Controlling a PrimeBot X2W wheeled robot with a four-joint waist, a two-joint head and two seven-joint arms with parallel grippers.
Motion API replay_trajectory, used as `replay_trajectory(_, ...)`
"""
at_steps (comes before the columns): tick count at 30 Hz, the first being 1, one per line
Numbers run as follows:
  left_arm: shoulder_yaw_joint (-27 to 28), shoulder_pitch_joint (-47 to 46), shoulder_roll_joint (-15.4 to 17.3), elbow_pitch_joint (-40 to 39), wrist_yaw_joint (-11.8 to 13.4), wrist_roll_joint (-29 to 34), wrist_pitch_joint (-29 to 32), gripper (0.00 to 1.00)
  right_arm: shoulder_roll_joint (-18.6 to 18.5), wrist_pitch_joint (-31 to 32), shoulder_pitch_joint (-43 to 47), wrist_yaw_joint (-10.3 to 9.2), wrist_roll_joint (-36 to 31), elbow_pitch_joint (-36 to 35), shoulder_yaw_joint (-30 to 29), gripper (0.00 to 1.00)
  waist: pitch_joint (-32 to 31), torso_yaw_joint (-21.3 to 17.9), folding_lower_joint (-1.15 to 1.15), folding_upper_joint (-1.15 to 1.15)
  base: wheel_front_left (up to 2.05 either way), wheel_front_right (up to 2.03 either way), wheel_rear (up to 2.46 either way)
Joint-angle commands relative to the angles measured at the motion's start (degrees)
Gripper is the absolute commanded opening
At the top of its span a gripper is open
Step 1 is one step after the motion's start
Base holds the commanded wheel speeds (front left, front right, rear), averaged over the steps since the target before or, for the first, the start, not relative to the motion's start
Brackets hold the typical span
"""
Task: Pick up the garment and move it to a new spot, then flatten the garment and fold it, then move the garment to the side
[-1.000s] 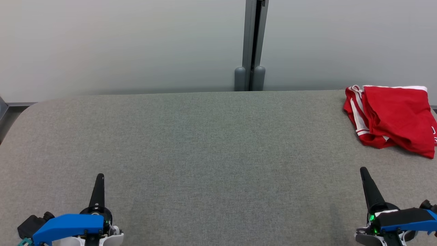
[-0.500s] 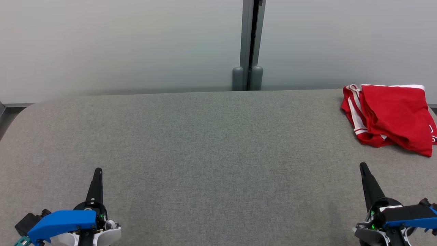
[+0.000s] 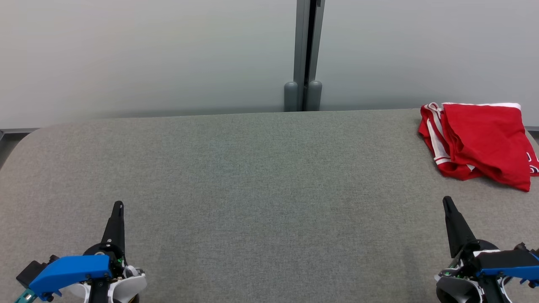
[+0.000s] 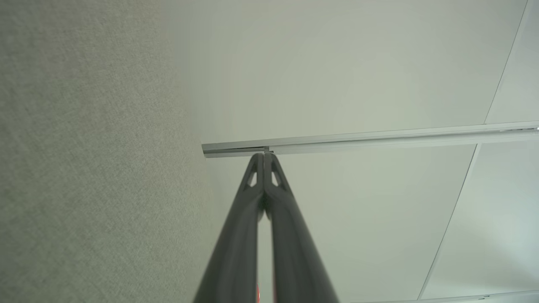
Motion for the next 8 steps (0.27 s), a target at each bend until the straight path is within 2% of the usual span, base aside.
replay_trajectory(1,0.4,-1.1,-0.1,-0.4,-0.6,-1.0,0.3,0.00,-0.5,0.3,-0.9,0.02,1.1,0.0,0.0,0.00,0.0,0.0,0.00,0.00,0.00,0.00,0.00)
replay_trajectory(8,0.7,-1.3,-0.1,-0.7,-0.6,-3.5,1.1,0.00,-0.5,0.7,-1.2,0.02,4.0,0.3,0.1,0.00,0.0,-0.2,0.00,0.00,0.00,0.00,0.00)
